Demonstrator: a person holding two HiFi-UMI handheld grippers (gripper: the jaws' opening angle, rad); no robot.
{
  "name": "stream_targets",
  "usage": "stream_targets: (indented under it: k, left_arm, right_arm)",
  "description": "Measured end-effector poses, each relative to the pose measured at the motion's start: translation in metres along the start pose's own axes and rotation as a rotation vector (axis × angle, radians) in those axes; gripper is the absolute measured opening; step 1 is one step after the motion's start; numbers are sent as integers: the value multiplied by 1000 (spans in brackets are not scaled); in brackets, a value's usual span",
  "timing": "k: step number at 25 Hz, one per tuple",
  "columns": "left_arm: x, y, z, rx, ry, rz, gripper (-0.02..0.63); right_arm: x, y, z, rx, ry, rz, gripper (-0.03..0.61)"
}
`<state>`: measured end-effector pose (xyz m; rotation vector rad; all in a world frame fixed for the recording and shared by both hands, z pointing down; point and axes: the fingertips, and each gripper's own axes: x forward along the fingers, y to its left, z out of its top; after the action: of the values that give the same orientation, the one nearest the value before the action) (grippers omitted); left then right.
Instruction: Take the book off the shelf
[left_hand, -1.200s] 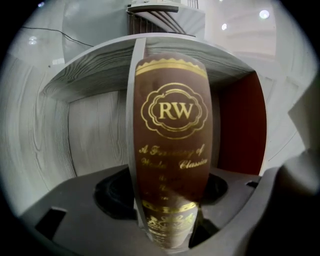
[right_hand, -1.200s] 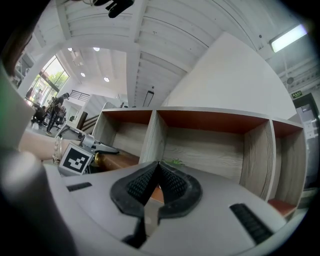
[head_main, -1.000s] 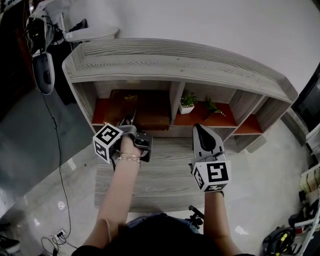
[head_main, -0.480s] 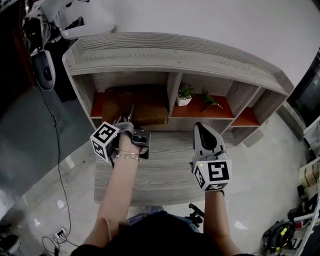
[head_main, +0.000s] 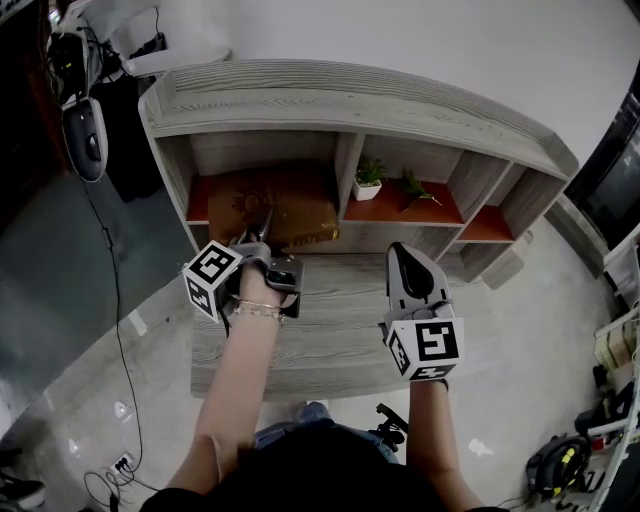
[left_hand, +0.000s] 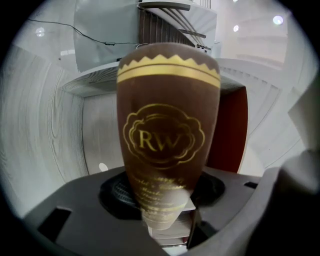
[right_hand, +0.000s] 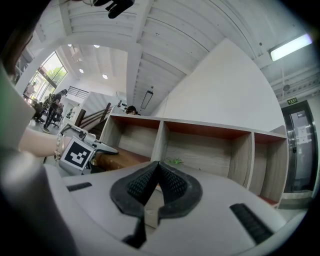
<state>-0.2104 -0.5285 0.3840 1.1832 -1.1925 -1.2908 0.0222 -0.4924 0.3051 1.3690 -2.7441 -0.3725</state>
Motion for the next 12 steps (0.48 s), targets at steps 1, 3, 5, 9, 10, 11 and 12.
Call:
stream_targets:
  k: [1,3,5,9,10,11,12]
  left_arm:
    - [-3,0,0,3,4,0,249]
    - [-10,0,0,13,14,-1,244]
    - [-18,0,0,25,25,-2,241]
    - [-34,1,1,41,53,-5,235]
    - [-38,0,2,46,57,-8,233]
    - [-44,0,2,50,61,-11,232]
    - [-49,1,3,53,65,-14,230]
  right_arm:
    - [-2,2,1,0,0,-2,15]
    - [-8,7,4,-1,0,-6,15]
    - [-14,12,6,0,-1,-11,15]
    - [-28,26,10,5,1,-20,15]
    - [-31,30,10,5,1,-22,15]
    - [-35,34,11,6,2,-24,15]
    - [-39,38,12,7,3,-26,15]
